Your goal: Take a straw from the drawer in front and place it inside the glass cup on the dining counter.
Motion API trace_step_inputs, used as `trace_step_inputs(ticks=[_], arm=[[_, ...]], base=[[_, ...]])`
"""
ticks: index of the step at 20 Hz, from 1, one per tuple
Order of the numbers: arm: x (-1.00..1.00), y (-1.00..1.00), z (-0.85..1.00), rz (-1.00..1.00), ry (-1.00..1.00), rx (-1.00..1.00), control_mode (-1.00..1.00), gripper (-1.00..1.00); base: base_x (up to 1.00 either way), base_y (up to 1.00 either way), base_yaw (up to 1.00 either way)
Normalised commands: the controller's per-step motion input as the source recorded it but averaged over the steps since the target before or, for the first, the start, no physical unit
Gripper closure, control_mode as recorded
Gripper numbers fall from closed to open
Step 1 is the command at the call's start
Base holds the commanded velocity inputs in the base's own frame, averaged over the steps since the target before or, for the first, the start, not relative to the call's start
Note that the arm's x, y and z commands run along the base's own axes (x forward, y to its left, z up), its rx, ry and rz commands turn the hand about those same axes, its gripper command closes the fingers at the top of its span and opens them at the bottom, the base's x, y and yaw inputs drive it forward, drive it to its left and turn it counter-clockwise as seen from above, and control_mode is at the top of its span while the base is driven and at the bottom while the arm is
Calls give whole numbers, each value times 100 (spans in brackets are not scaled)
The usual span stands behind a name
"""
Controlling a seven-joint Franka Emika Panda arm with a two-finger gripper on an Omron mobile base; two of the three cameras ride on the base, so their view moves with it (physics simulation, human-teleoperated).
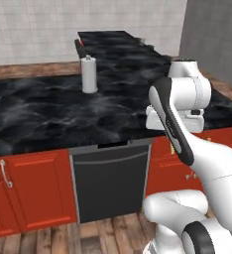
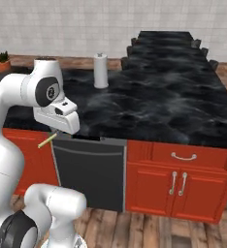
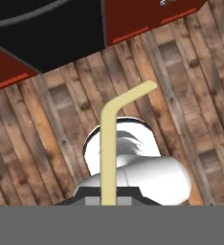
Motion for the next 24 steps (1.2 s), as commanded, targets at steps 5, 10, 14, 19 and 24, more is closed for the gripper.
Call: trace_step_inputs(ticks=[5,10,14,19,24], arm=[[0,0,0,0,0,0,100,100],[0,0,0,0,0,0,100,100],[0,0,0,0,0,0,100,100],[0,0,0,0,0,0,100,100],[0,0,0,0,0,0,100,100]], base=[[2,-100,0],[11,-100,0],[19,-100,0],[29,-100,0],[44,-100,0]])
